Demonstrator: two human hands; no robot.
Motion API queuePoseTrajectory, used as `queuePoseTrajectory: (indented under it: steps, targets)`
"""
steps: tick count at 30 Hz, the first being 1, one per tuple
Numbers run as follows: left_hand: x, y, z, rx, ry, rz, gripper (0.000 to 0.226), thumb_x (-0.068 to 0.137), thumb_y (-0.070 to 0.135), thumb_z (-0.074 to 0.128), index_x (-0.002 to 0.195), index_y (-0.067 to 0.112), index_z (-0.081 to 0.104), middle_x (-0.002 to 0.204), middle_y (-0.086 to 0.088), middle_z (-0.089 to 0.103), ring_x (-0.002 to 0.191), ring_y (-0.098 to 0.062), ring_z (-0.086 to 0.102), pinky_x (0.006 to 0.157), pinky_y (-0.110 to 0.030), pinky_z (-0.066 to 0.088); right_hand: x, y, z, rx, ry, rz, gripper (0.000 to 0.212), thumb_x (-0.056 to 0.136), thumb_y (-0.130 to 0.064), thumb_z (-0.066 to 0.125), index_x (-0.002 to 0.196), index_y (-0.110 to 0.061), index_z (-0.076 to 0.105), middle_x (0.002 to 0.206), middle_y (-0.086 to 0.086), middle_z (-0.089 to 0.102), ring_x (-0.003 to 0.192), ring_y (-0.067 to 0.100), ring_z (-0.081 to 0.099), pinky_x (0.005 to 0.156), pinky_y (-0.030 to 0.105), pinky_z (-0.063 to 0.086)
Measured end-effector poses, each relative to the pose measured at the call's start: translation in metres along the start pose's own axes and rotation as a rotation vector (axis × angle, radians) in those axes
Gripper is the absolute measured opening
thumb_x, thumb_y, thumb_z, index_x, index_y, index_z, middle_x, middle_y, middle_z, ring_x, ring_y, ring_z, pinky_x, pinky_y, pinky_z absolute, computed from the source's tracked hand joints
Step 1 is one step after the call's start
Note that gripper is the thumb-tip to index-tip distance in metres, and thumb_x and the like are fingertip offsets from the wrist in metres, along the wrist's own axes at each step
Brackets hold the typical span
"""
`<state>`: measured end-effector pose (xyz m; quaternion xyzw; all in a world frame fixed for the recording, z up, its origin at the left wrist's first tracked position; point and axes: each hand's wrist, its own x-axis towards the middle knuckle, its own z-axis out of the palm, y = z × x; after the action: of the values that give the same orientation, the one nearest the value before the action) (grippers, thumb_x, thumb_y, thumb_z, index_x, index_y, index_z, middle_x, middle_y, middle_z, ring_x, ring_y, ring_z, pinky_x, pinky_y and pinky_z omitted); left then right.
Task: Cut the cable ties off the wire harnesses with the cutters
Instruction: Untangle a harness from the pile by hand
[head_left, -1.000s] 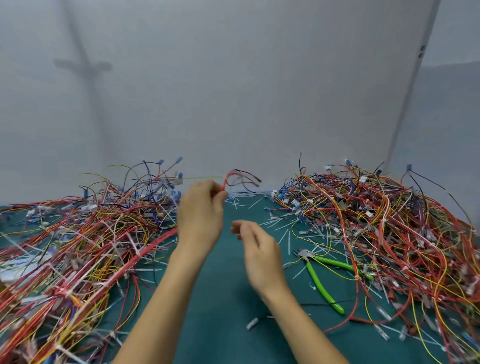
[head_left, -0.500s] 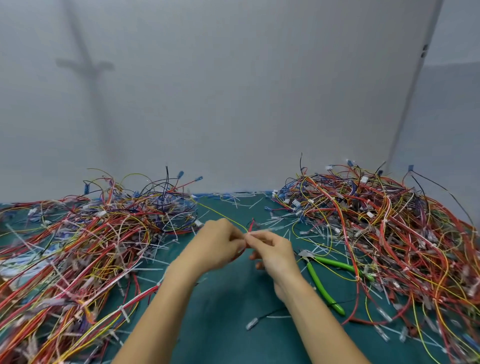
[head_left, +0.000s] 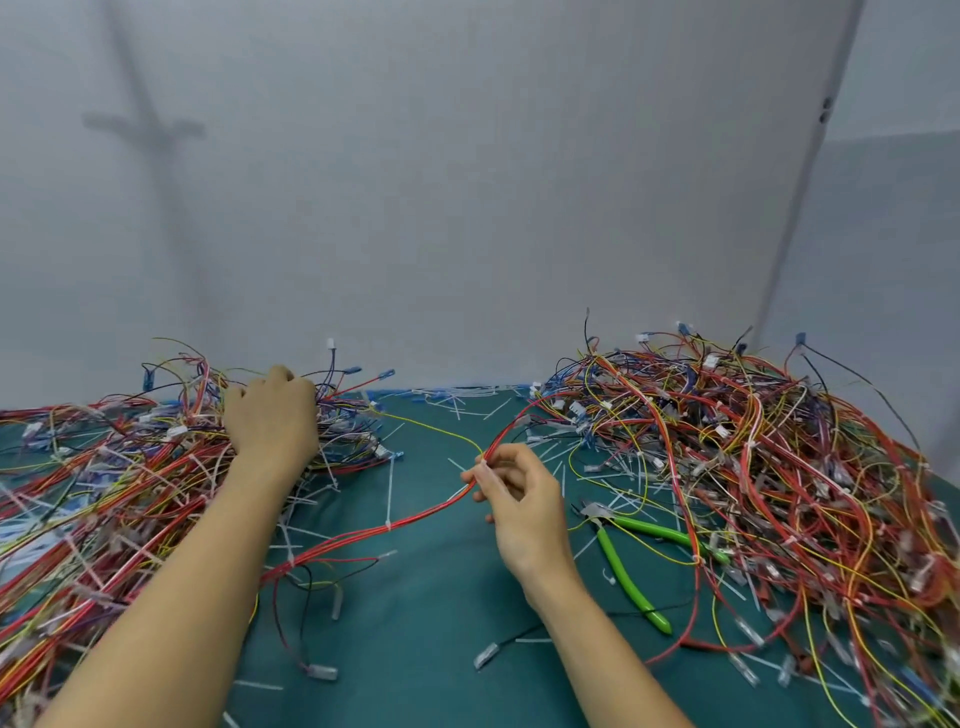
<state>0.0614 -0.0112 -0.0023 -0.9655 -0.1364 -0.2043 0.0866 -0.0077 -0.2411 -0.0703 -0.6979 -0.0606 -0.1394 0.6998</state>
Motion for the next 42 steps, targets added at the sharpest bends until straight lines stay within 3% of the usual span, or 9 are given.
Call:
queuePoseTrajectory:
  steps: [4,7,13,22,27,30,33,36,42]
  targets:
    - [0.002,-0.001,0.003,-0.002,0.051,-0.019,0.019,0.087,0.013,0.068,0.105,0.01,0.072,0.119,-0.013,0.053,0.108,-0.035,0.055,0.09,-0.043,0.04,-0.002,0.006,0.005,-0.07,-0.058,-0.052,0.019,0.093,-0.007,0.06,0.083,-0.023,0.059,0.081,0.001,0.073,0.065,0.001,0.061,0.059,0.016,0.045]
    - [0.001,0.002,0.0,0.009,0.039,-0.023,0.016,0.084,0.013,0.071,0.099,0.006,0.072,0.118,-0.014,0.052,0.102,-0.037,0.055,0.084,-0.041,0.039,-0.002,0.01,0.009,-0.139,-0.11,-0.094,0.018,0.092,-0.008,0.06,0.084,-0.024,0.061,0.079,-0.003,0.072,0.07,0.005,0.063,0.072,0.031,0.054]
    - [0.0,0.006,-0.001,0.049,0.053,0.059,0.013,0.086,0.012,0.069,0.096,0.004,0.07,0.109,-0.014,0.053,0.077,-0.035,0.059,0.074,-0.037,0.04,-0.005,0.013,0.011,-0.238,-0.178,-0.142,0.015,0.089,-0.012,0.062,0.083,-0.026,0.061,0.077,-0.009,0.072,0.076,0.004,0.066,0.071,0.014,0.048]
    - [0.004,-0.012,-0.01,-0.221,0.095,-0.054,0.029,0.073,-0.023,0.058,0.099,-0.011,0.052,0.117,-0.03,0.039,0.067,-0.048,0.056,0.056,-0.045,0.04,0.004,0.002,-0.007,-0.024,0.121,-0.175,0.019,0.099,-0.012,0.054,0.089,-0.027,0.056,0.083,-0.01,0.068,0.059,0.003,0.057,0.051,0.024,0.05]
    - [0.001,-0.008,-0.011,-0.363,0.08,-0.049,0.02,0.082,-0.01,0.058,0.101,-0.005,0.057,0.137,-0.024,0.035,0.092,-0.049,0.056,0.069,-0.051,0.046,0.012,-0.005,-0.013,0.019,0.252,-0.207,0.021,0.099,-0.012,0.054,0.09,-0.031,0.058,0.08,-0.009,0.067,0.06,0.005,0.054,0.05,0.024,0.049]
    - [-0.012,0.014,-0.02,-0.407,0.176,0.194,0.014,0.09,0.008,0.057,0.102,0.007,0.064,0.127,-0.012,0.047,0.1,-0.036,0.058,0.071,-0.042,0.049,0.019,-0.005,-0.023,0.049,0.326,-0.207,0.024,0.098,-0.01,0.055,0.09,-0.032,0.058,0.08,-0.006,0.066,0.059,0.006,0.053,0.049,0.024,0.048]
    - [-0.027,0.042,-0.034,-0.54,-0.209,0.545,0.024,0.095,0.04,0.057,0.1,0.02,0.069,0.106,0.002,0.066,0.086,-0.012,0.065,0.071,-0.027,0.046,0.022,-0.003,-0.029,0.057,0.379,-0.201,0.025,0.098,-0.009,0.055,0.09,-0.033,0.059,0.081,-0.004,0.067,0.057,0.005,0.053,0.048,0.022,0.047]
    - [-0.045,0.068,-0.045,-0.534,-0.702,0.664,0.043,0.079,0.065,0.066,0.087,0.024,0.072,0.077,0.008,0.071,0.058,0.005,0.062,0.054,-0.015,0.048,0.023,-0.001,-0.032,0.062,0.406,-0.209,0.027,0.098,-0.008,0.056,0.091,-0.034,0.059,0.08,-0.006,0.066,0.058,0.003,0.055,0.048,0.021,0.048]
    - [-0.047,0.076,-0.037,-0.52,-0.812,0.634,0.034,0.08,0.048,0.074,0.087,0.015,0.075,0.07,0.004,0.069,0.064,-0.008,0.067,0.058,-0.019,0.053,0.024,-0.005,-0.037,0.027,0.519,-0.271,0.024,0.098,-0.01,0.055,0.094,-0.033,0.059,0.081,-0.009,0.066,0.066,0.009,0.061,0.054,0.029,0.053]
